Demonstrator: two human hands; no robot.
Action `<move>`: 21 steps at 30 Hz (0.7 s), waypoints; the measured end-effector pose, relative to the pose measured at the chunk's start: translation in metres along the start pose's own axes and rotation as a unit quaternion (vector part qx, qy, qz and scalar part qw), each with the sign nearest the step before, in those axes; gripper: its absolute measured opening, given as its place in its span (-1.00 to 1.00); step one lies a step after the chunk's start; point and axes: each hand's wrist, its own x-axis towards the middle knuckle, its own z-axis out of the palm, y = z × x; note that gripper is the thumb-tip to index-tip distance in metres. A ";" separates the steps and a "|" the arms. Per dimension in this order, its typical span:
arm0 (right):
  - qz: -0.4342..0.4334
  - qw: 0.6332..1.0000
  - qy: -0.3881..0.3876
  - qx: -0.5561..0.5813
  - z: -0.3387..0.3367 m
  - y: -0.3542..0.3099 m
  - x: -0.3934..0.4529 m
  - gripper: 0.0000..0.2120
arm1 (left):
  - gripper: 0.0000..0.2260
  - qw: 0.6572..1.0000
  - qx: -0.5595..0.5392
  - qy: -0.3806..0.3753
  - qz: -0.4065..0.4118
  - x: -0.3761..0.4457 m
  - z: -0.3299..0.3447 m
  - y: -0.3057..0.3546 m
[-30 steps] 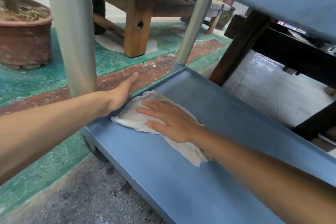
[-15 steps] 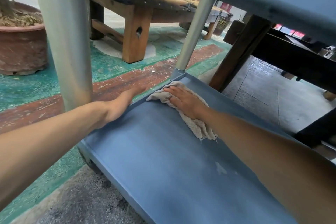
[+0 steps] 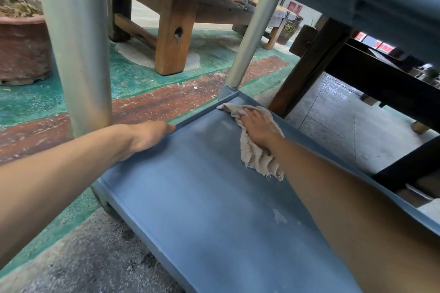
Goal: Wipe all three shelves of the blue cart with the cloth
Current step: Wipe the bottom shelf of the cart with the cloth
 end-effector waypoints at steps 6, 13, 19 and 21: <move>0.037 0.999 0.037 0.007 -0.013 0.039 -0.054 -0.33 | -0.59 1.000 0.029 0.002 0.007 0.004 0.004 -0.006; 0.085 0.995 0.048 0.015 -0.014 0.115 -0.112 -0.38 | -0.60 0.999 0.031 0.010 0.016 0.010 0.008 -0.013; 0.140 0.989 0.053 -0.003 -0.016 0.169 -0.162 -0.41 | -0.61 0.999 0.031 0.019 0.021 0.009 0.010 -0.009; 0.159 0.986 0.056 -0.010 -0.016 0.199 -0.182 -0.36 | -0.62 0.998 0.044 0.032 0.034 0.008 0.012 -0.007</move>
